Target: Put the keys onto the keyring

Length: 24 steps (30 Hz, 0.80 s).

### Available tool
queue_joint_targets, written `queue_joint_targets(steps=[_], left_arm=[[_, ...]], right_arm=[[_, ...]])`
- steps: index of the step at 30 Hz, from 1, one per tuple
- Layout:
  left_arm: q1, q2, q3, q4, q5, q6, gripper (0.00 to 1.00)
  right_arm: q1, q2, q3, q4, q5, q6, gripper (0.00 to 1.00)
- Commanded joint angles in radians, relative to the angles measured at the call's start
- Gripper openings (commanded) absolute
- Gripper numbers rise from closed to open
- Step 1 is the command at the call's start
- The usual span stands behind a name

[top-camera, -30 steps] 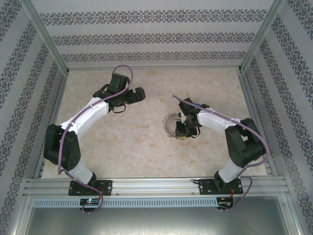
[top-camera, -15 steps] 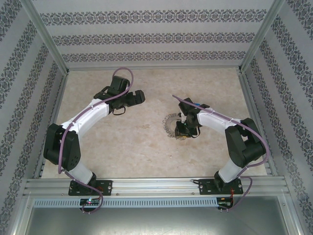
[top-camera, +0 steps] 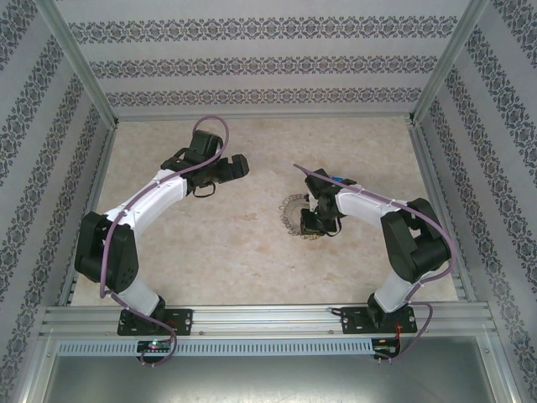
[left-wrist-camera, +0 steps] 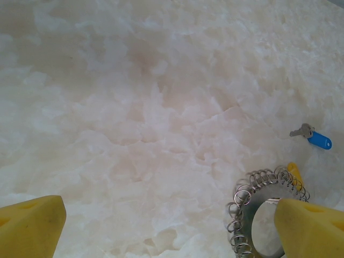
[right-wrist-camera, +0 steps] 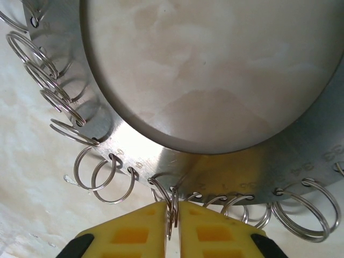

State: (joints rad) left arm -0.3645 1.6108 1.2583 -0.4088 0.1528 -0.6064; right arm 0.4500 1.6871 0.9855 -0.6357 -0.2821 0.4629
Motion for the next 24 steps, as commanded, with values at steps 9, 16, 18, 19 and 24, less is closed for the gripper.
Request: queue_joint_targets(steps=[9, 16, 18, 19, 24], left_arm=[[0.001, -0.023, -0.047, 0.083, 0.052, 0.055, 1.0], [0.0, -0.062, -0.201, 0.328, 0.268, 0.229, 1.0], [-0.002, -0.076, -0.262, 0.413, 0.383, 0.314, 1.0], [-0.001, -0.087, -0.292, 0.457, 0.426, 0.34, 1.0], [-0.017, -0.172, -0.465, 0.698, 0.605, 0.532, 1.0]], right_arm=[[0.013, -0.048, -0.008, 0.031, -0.048, -0.06, 0.05], [0.011, -0.085, -0.035, 0.12, -0.111, -0.164, 0.05], [0.006, -0.083, -0.053, 0.17, -0.144, -0.206, 0.04], [0.005, -0.08, -0.055, 0.18, -0.16, -0.217, 0.03], [0.004, -0.094, -0.053, 0.228, -0.225, -0.273, 0.0]])
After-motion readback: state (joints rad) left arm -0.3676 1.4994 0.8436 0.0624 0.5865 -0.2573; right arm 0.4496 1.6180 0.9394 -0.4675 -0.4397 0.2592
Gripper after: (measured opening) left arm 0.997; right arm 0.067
